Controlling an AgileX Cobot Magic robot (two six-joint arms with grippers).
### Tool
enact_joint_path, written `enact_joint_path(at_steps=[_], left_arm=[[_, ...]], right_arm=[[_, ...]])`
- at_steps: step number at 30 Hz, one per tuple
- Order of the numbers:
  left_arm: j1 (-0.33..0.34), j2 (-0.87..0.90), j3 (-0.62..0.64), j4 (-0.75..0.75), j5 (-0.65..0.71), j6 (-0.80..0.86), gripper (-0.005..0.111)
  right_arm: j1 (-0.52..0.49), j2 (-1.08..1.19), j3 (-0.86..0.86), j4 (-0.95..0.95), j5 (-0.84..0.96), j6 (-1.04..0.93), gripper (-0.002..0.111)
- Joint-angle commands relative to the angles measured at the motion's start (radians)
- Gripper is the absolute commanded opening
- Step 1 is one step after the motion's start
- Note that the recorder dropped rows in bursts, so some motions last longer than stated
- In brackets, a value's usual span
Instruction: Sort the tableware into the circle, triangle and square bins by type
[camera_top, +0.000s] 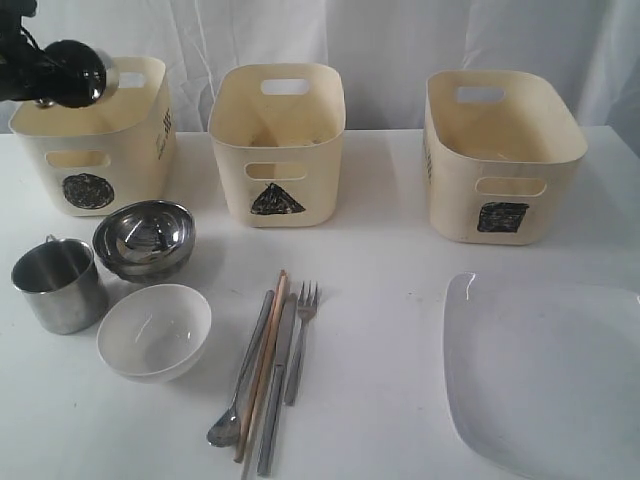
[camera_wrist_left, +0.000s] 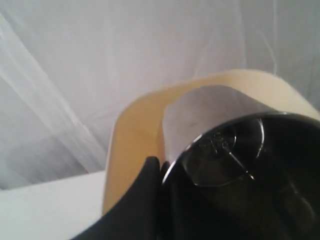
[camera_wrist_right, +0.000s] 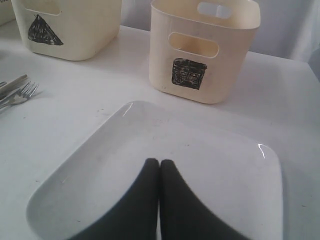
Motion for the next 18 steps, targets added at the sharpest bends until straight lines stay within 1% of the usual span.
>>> enact_joint_path(at_steps=[1, 6, 8, 10, 14, 16, 18], left_arm=[[0.000, 0.006, -0.019, 0.000, 0.125, -0.045, 0.015], [0.000, 0.004, -0.031, 0.000, 0.310, -0.045, 0.036], [0.000, -0.008, -0.052, -0.007, 0.386, -0.045, 0.042], [0.000, -0.030, -0.086, -0.008, 0.454, -0.045, 0.044], [0.000, -0.117, -0.151, -0.013, 0.565, -0.045, 0.044], [0.000, -0.180, -0.172, -0.040, 0.657, -0.045, 0.044], [0.000, -0.240, -0.177, -0.075, 0.792, -0.045, 0.044]], right_arm=[[-0.001, -0.005, 0.002, -0.008, -0.013, 0.003, 0.000], [-0.001, -0.005, 0.002, -0.008, -0.013, 0.003, 0.000], [-0.001, -0.005, 0.002, -0.008, -0.013, 0.003, 0.000], [-0.001, -0.005, 0.002, -0.008, -0.013, 0.003, 0.000], [-0.001, -0.005, 0.002, -0.008, -0.013, 0.003, 0.000], [-0.001, -0.005, 0.002, -0.008, -0.013, 0.003, 0.000], [-0.001, -0.005, 0.002, -0.008, -0.013, 0.003, 0.000]])
